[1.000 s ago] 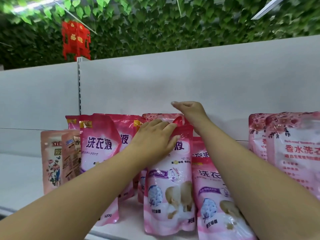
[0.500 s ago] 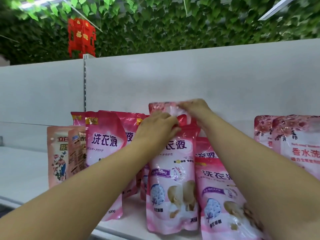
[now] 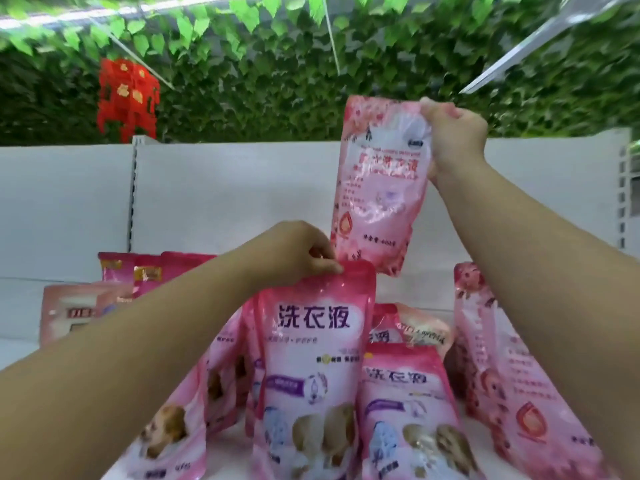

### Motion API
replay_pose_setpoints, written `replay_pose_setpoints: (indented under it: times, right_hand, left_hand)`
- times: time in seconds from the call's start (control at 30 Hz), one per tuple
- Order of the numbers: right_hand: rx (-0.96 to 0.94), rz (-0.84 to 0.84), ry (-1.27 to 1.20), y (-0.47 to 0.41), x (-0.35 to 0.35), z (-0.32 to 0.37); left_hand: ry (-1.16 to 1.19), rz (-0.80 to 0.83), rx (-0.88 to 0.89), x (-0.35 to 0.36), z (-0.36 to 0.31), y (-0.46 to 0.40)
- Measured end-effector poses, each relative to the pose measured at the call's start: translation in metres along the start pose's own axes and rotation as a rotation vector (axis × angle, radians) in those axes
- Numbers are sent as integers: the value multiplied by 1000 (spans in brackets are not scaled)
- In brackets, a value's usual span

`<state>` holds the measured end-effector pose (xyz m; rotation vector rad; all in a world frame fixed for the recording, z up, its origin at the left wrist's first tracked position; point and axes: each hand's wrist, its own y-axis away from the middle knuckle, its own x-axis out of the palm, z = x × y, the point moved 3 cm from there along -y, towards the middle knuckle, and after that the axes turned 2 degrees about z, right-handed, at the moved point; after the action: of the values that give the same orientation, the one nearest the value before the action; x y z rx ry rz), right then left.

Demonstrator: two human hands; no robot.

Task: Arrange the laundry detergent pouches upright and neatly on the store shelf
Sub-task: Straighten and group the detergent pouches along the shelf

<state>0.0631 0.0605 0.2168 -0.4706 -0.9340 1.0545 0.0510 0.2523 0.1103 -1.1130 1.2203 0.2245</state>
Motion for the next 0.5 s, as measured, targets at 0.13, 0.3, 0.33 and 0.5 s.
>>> replay_pose_setpoints:
  times: [0.13, 0.3, 0.33, 0.5]
  right_hand:
    - [13, -25, 63, -4, -16, 17]
    - [28, -6, 113, 8, -25, 43]
    - [26, -6, 127, 12, -26, 48]
    - [-6, -37, 212, 45, -31, 75]
  left_hand:
    - [-155, 302, -35, 2, 0, 1]
    - [-293, 429, -33, -6, 1, -1]
    - [-282, 432, -32, -7, 0, -1]
    - [-204, 381, -33, -12, 0, 8]
